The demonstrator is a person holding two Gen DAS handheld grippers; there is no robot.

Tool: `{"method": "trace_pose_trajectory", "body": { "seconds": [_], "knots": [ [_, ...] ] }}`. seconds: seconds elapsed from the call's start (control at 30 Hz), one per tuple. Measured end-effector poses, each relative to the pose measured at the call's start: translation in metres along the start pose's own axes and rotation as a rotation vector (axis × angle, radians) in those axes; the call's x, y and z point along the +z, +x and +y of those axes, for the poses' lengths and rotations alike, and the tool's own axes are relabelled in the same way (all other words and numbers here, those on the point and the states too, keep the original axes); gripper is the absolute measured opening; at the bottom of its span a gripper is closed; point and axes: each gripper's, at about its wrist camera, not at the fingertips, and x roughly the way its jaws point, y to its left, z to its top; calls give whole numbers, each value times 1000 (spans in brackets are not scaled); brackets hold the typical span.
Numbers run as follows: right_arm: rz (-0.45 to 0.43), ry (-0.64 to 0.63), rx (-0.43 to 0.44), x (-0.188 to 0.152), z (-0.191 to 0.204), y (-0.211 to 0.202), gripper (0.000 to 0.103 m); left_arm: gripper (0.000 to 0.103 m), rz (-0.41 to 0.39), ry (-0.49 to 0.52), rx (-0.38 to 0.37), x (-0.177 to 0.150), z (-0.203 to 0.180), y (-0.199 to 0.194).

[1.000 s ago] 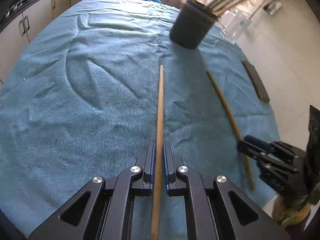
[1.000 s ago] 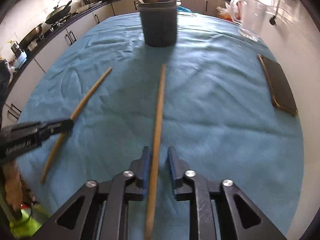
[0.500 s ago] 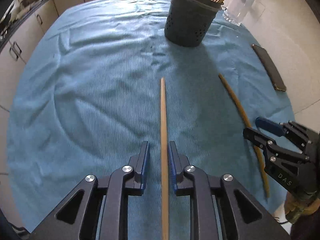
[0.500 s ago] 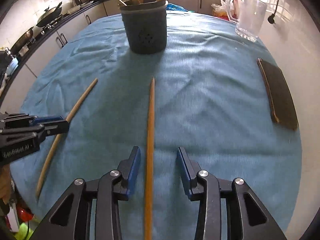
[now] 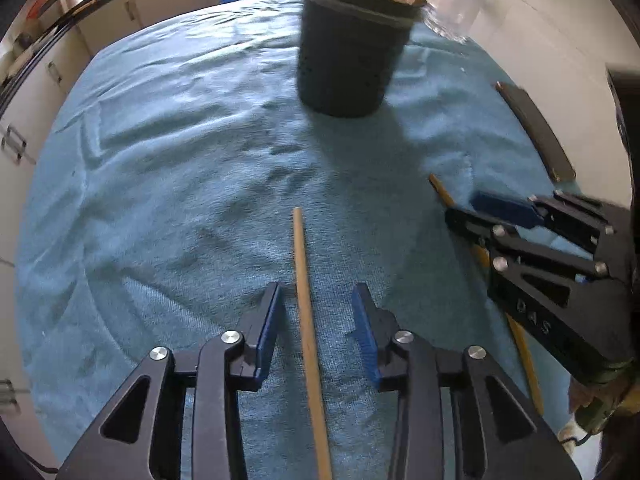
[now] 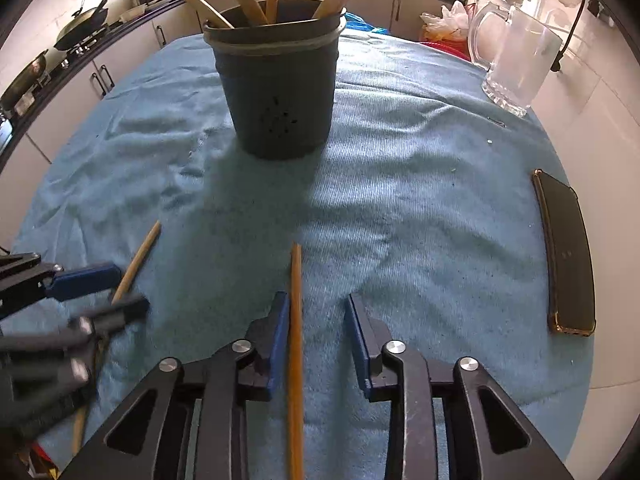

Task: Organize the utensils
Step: 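Lift both held chopsticks upright and carry them toward the black cup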

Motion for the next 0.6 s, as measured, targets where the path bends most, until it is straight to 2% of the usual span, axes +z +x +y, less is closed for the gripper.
{"method": "trace_pose_trajectory", "body": {
  "seconds": [0.03,0.07,0.1,0.27,0.43,0.6],
  "knots": [
    [2,0,0,1,2,0,13,34,-1,25,14,0,-3,1],
    [3,-8,-1,3,5,0,7,22,-10,49,37,0,-5,1],
    [4,-16,-10,4,8,1,6,7,-23,68,59,1,-7,1],
    [-36,19,31,2,1,-13,6,6,-71,-4,46,-3,10,-10],
    [-142,81,81,0,-16,-53,6,6,-199,-12,80,-20,16,-54],
    [-250,118,125,-4,-23,-96,6,6,-326,-30,66,-34,16,-103]
  ]
}}
